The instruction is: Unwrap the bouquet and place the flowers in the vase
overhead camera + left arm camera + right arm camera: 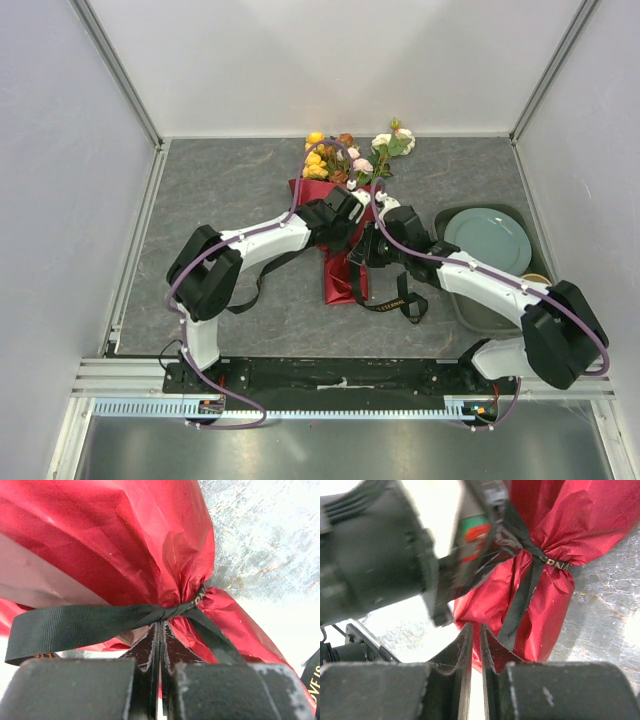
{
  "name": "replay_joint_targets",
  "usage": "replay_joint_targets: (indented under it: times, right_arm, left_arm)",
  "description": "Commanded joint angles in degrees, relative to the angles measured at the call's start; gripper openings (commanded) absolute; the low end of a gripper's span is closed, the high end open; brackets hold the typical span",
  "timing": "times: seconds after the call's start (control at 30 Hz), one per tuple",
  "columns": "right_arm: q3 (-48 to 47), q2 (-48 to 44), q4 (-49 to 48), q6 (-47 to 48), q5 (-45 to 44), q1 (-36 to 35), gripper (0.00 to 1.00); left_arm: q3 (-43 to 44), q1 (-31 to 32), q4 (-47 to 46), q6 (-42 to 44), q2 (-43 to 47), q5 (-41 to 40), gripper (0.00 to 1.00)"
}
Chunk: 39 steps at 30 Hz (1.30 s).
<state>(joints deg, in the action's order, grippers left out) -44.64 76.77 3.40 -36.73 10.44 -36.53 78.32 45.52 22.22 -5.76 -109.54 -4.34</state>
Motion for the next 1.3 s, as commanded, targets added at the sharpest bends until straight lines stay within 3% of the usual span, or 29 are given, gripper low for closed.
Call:
replay_joint_targets:
  times: [0.0, 0.23, 0.53, 0.87, 0.97, 1.0, 1.07, 1.27]
  right_arm:
    - [-0.18, 3.55, -6.02, -2.91, 0.02, -0.20, 0.15]
    - [1.22, 9.70, -8.23, -4.40, -5.51, 0.15, 0.00]
    - [6.76, 10.15, -10.08, -7.39, -9.38, 0.50, 0.00]
    - [6.68, 10.33, -9.64, -6.25, -10.00, 1.46, 0.00]
    - [5.10, 11.20, -9.46, -3.89, -7.03, 1.55, 0.02]
    - [3.35, 12.25, -9.46, -1.26, -4.66, 1.55, 0.07]
    - [0.98, 13.22, -8.68, 0.95, -0.27, 1.47, 0.11]
    - [-1.76, 12.00, -4.20, 3.77, -2.96, 1.47, 0.16]
  left_arm:
    - [-1.33, 0.36, -2.35, -0.39, 5.91, 0.56, 0.02]
    - [-4.05, 0.19, -3.06, -3.03, 9.86, 2.14, 0.02]
    - [-6.52, 0.01, -2.71, -6.28, 13.64, 0.91, 0.02]
    - [-14.41, -4.38, -1.65, -11.20, 21.46, 1.97, 0.02]
    - [-17.49, -5.61, -2.53, -12.08, 24.79, 2.05, 0.02]
    - [-18.20, -5.88, -3.05, -12.43, 25.68, 2.92, 0.02]
    - [-19.69, -6.93, -4.37, -13.39, 27.26, 7.90, 0.02]
    - [-20.23, -7.81, -5.08, -16.39, 31.39, 12.94, 0.02]
